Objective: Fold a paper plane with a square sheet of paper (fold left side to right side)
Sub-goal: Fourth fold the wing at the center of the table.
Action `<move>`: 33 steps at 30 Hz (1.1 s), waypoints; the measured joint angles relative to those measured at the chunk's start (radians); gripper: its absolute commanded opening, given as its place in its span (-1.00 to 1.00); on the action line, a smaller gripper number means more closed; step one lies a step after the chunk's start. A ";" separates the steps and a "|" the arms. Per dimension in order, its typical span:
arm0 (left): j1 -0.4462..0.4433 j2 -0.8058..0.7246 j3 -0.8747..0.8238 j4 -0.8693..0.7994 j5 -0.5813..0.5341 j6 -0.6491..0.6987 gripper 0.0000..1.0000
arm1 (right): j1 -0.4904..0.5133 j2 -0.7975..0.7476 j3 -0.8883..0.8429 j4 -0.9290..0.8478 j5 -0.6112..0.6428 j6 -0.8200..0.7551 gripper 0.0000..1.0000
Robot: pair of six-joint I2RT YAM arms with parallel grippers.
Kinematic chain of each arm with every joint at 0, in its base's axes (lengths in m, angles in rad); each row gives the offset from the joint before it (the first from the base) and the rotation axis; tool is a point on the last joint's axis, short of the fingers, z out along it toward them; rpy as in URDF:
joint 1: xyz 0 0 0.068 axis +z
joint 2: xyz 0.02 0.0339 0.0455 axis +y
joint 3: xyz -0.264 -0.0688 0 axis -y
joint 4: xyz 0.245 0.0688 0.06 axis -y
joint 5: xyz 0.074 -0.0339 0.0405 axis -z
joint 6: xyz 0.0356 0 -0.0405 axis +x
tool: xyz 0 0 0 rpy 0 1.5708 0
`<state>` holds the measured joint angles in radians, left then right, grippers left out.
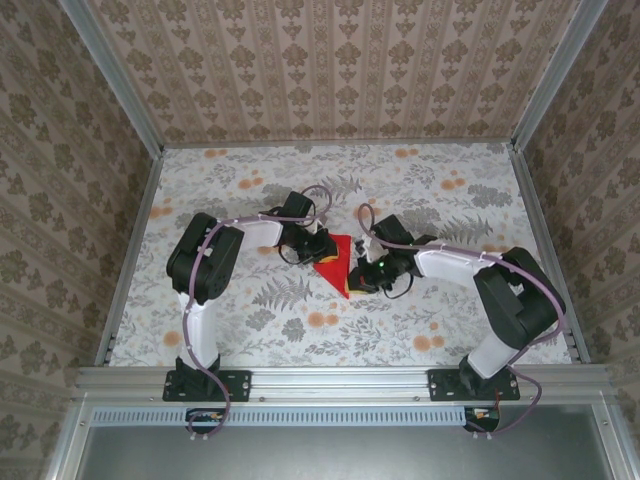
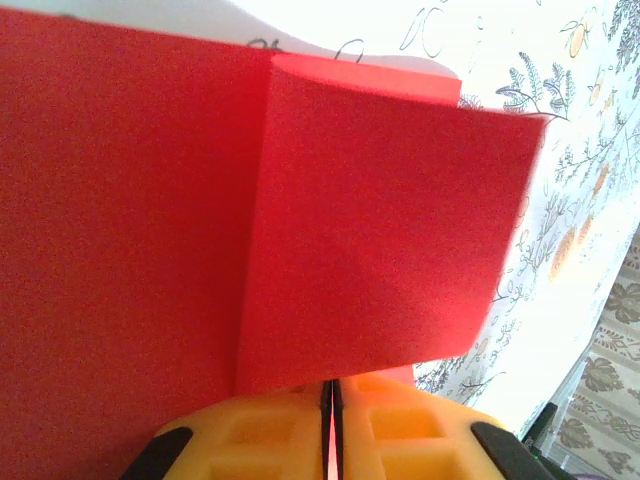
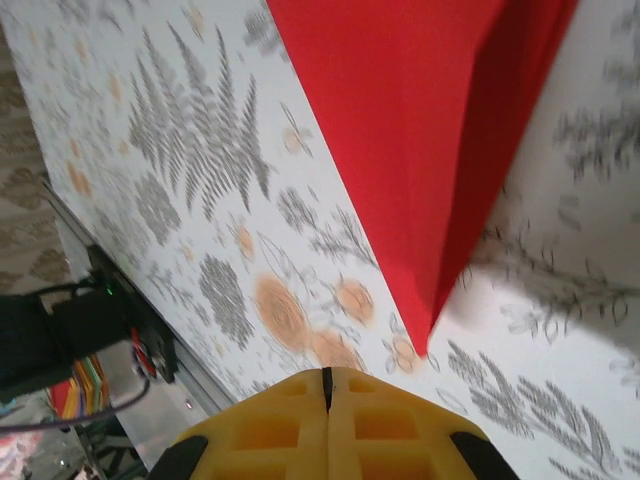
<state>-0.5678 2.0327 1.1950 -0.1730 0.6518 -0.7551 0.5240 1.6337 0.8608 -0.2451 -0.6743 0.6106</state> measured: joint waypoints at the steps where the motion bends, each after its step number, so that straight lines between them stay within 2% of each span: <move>1: 0.000 0.000 0.000 0.000 0.000 0.000 -0.74 | -0.001 0.009 0.010 0.011 0.001 0.006 -0.97; 8: 0.000 0.000 -0.001 0.002 0.000 0.000 -0.74 | -0.003 0.111 0.064 0.085 0.045 0.042 -0.97; 15: 0.000 0.000 -0.001 0.002 0.003 0.000 -0.74 | -0.002 0.182 0.069 0.080 0.082 0.044 -0.97; 20: 0.000 0.000 -0.001 0.003 0.004 0.000 -0.72 | 0.002 0.197 0.069 0.073 0.093 0.040 -0.99; 26: 0.000 -0.013 -0.005 0.019 0.005 0.005 -0.56 | 0.007 0.197 0.077 0.051 0.114 0.022 -1.00; 33: 0.010 -0.114 -0.077 0.057 -0.019 0.026 -0.65 | 0.012 0.203 0.109 -0.008 0.146 -0.006 -1.00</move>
<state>-0.5579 1.9182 1.1179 -0.1158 0.6323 -0.7292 0.5362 1.8362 0.9703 -0.2535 -0.5278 0.6044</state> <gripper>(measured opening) 0.192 0.048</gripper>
